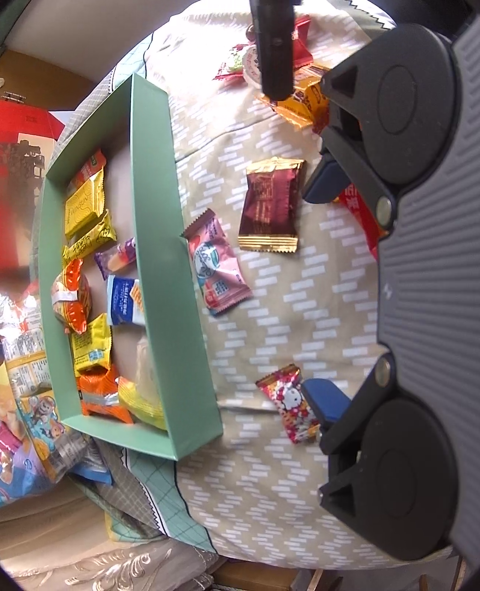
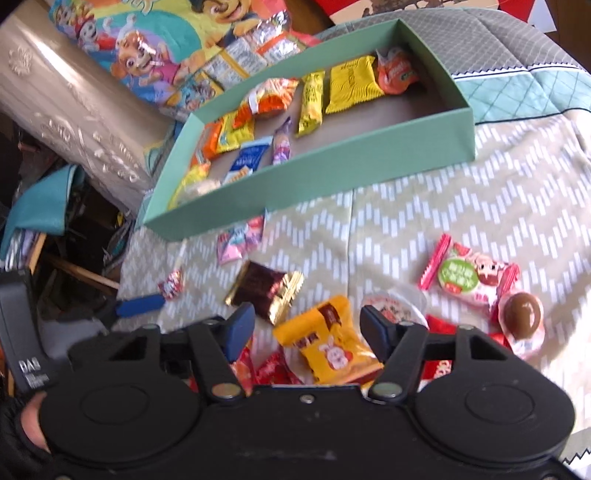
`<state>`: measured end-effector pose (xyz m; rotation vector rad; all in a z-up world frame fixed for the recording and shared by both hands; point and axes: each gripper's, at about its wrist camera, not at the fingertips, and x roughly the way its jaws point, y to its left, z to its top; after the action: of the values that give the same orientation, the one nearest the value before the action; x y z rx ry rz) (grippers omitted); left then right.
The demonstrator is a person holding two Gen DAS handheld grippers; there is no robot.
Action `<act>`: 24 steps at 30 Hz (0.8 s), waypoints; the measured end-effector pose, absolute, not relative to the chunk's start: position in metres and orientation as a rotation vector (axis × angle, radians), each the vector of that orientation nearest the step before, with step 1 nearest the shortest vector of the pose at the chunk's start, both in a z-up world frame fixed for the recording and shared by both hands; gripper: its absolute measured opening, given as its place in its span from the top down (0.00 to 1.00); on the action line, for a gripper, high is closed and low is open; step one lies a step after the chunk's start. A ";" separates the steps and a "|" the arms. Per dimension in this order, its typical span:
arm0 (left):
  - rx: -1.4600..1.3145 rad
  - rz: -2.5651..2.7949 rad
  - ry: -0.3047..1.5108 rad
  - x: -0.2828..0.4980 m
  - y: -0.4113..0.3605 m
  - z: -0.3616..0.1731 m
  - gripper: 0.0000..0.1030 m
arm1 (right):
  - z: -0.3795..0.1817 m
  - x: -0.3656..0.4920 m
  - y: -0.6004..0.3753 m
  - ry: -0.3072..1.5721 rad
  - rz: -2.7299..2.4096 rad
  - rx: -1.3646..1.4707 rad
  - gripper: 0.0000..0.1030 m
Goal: Organize snacks
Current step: 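Grasp the yellow rabbit-print pack with the right tool while the left tool grasps the dark red chocolate pack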
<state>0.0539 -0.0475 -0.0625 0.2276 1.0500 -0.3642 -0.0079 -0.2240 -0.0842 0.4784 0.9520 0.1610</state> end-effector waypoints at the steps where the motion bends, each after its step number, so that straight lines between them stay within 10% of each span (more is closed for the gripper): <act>1: 0.227 -0.366 1.052 0.055 -0.047 -0.064 0.00 | -0.086 -0.008 -0.220 0.960 0.164 0.453 0.38; 5: 0.246 -0.379 1.046 0.056 -0.047 -0.066 0.00 | -0.092 -0.007 -0.208 0.986 0.178 0.358 0.39; 8: 0.284 -0.405 1.029 0.056 -0.053 -0.066 0.00 | -0.096 -0.008 -0.204 0.977 0.143 0.291 0.68; 20: 0.633 -0.663 0.878 0.052 -0.118 -0.068 0.12 | -0.106 -0.009 -0.243 0.925 0.059 0.438 0.67; 24: 0.724 -0.789 0.871 0.048 -0.135 -0.076 0.34 | -0.108 -0.012 -0.247 0.909 0.070 0.464 0.67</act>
<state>0.0482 -0.1350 -0.0761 0.7243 0.8705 -0.7894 -0.0119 -0.2474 -0.1078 0.4642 0.9094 0.0698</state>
